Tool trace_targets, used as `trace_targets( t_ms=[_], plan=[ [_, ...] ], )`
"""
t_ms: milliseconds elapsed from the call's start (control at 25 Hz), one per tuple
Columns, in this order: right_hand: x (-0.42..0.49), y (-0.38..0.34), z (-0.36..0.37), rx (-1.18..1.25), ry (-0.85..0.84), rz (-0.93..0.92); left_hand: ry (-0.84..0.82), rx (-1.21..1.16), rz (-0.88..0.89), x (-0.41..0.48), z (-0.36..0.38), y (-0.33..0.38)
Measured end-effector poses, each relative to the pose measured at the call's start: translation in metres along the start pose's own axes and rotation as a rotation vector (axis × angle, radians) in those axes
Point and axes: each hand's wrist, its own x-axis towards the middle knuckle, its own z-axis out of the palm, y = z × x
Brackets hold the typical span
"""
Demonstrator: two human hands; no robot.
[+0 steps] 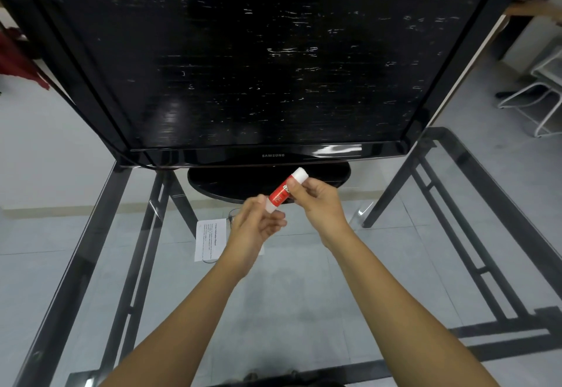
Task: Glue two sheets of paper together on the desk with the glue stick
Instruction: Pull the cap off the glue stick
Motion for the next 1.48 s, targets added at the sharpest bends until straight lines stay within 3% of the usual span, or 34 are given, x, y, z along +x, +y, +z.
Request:
trace_targets(
  t_ms=[120, 360, 440, 520, 600, 840, 1040, 1280, 1480],
  plan=[
    [0.0, -0.001, 0.001, -0.012, -0.004, -0.013, -0.043, -0.137, -0.042, 0.002, -0.003, 0.002],
    [0.0, -0.002, 0.002, 0.0, -0.021, 0.023, 0.113, 0.458, 0.373, -0.002, -0.006, -0.006],
    [0.0, -0.003, 0.003, 0.009, -0.018, 0.015, 0.072, 0.354, 0.263, -0.003, -0.006, -0.005],
    [0.001, -0.004, 0.002, -0.003, -0.007, 0.004, 0.034, 0.046, 0.051, -0.003, -0.007, -0.003],
    [0.002, -0.005, 0.001, -0.013, -0.007, -0.004, 0.01, -0.051, 0.025, -0.003, -0.009, -0.001],
    [0.004, -0.003, 0.003, 0.001, -0.027, -0.003, 0.052, 0.179, 0.236, -0.005, -0.008, 0.001],
    [0.007, -0.004, 0.004, -0.017, -0.038, -0.023, 0.012, 0.024, 0.082, -0.002, -0.005, 0.002],
    [0.009, -0.006, 0.005, 0.018, -0.054, -0.019, 0.085, 0.19, 0.329, 0.0, -0.002, 0.004],
    [0.012, -0.009, 0.003, 0.017, -0.05, -0.042, 0.05, 0.085, 0.171, 0.002, -0.002, 0.006]
  ],
)
